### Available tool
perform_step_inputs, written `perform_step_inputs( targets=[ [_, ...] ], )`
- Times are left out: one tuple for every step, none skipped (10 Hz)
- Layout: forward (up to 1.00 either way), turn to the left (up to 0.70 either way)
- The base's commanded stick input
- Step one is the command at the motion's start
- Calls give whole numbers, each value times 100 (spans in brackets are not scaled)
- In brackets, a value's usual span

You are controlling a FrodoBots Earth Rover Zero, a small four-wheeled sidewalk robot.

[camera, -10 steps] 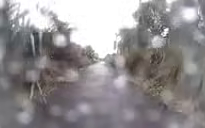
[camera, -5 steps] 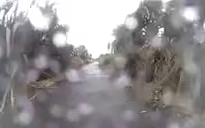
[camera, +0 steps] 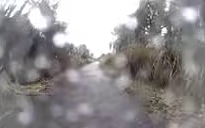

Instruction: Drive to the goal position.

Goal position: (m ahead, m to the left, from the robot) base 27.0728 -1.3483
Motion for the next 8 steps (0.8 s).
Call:
perform_step_inputs(
  targets=[
    [100,0],
    [100,0],
    [100,0],
    [100,36],
    [100,36],
    [100,35],
    [100,0],
    [100,0]
  ],
)
